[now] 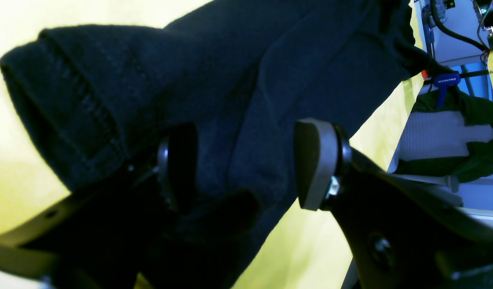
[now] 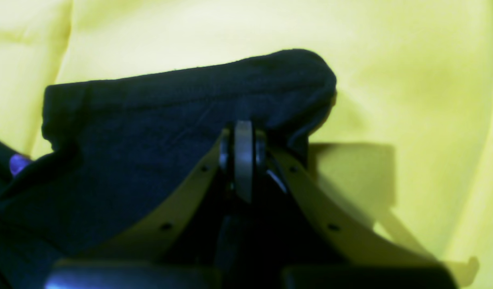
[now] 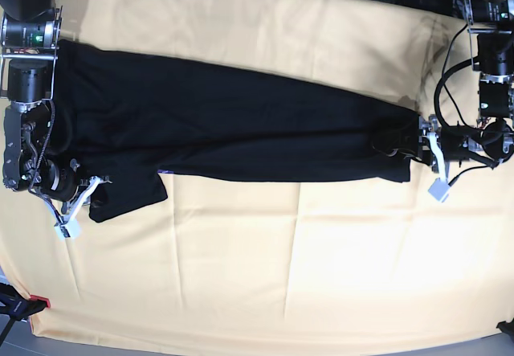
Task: Fold the T-shirt properly
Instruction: 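Tuck the sleeve under with the right gripper, holding the fold with left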
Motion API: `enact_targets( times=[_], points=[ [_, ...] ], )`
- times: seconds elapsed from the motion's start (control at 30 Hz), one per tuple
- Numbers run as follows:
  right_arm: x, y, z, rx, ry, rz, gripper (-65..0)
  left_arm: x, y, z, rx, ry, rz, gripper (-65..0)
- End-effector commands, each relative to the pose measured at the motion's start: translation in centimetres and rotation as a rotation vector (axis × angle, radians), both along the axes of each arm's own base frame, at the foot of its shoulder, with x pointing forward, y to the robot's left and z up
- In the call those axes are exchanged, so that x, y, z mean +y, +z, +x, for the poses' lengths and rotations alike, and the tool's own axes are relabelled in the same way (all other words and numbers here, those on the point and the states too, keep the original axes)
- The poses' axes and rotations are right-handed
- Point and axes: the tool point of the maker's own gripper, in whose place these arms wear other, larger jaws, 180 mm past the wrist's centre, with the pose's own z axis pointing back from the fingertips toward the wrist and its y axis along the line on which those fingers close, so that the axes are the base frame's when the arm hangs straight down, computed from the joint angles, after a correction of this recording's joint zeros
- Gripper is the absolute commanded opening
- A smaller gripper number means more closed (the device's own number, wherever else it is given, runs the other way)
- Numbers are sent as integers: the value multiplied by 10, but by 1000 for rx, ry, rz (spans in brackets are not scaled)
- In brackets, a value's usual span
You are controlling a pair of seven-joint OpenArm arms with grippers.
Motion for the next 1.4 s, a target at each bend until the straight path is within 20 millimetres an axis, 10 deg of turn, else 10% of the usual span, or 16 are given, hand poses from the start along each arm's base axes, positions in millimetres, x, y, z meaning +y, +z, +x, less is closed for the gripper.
enact_targets(
  times=[0.0, 0.3, 0.6, 1.03, 1.37],
  points=[
    [-8, 28, 18, -77, -5, 0, -650, 5, 17, 10, -52, 2, -4, -255],
    [20, 66, 15, -134, 138, 92, -650, 4, 18, 10, -72, -14, 0, -255],
    [40, 87, -36, -108, 266, 158, -650, 4, 18, 10, -72, -14, -1, -255],
    [36, 52, -135, 78, 434, -46, -650, 4, 18, 10, -72, -13, 0, -255],
    [3, 46, -151, 182, 441, -161, -650, 6, 18, 10, -72, -12, 5, -255]
  ],
)
